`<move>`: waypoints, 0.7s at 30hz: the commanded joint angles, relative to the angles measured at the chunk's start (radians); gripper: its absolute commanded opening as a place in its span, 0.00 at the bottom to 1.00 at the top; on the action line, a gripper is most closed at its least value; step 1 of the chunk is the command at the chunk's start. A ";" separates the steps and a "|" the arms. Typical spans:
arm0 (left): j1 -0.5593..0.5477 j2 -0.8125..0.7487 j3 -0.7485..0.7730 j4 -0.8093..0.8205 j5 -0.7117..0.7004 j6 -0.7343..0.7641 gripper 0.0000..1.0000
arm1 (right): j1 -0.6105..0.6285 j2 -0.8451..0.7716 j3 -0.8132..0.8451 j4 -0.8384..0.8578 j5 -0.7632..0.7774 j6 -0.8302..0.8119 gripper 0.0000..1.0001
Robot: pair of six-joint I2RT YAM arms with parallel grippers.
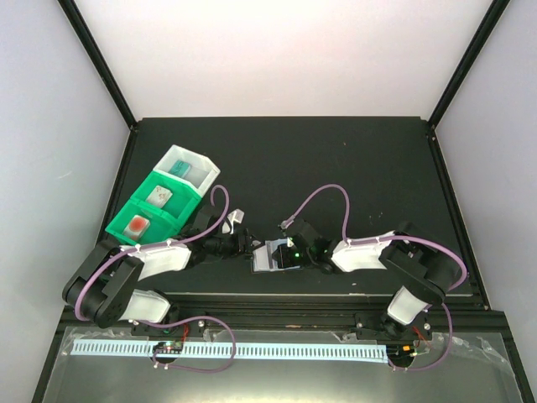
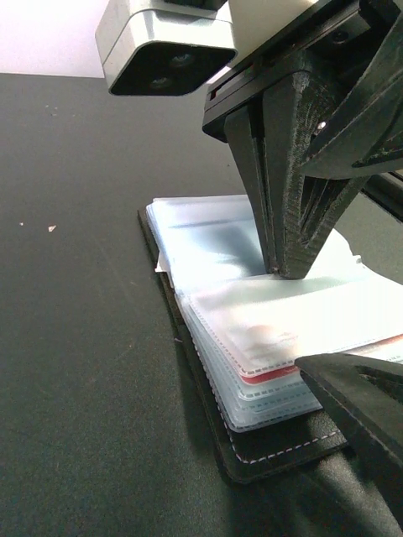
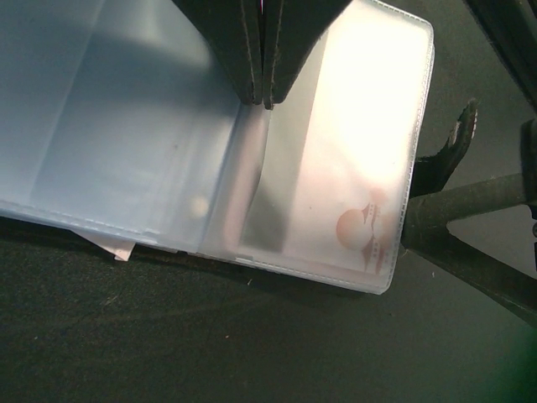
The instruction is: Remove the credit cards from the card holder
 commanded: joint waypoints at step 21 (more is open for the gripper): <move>-0.033 0.043 0.067 0.097 0.113 -0.010 0.60 | 0.004 -0.129 -0.078 0.028 0.062 0.004 0.26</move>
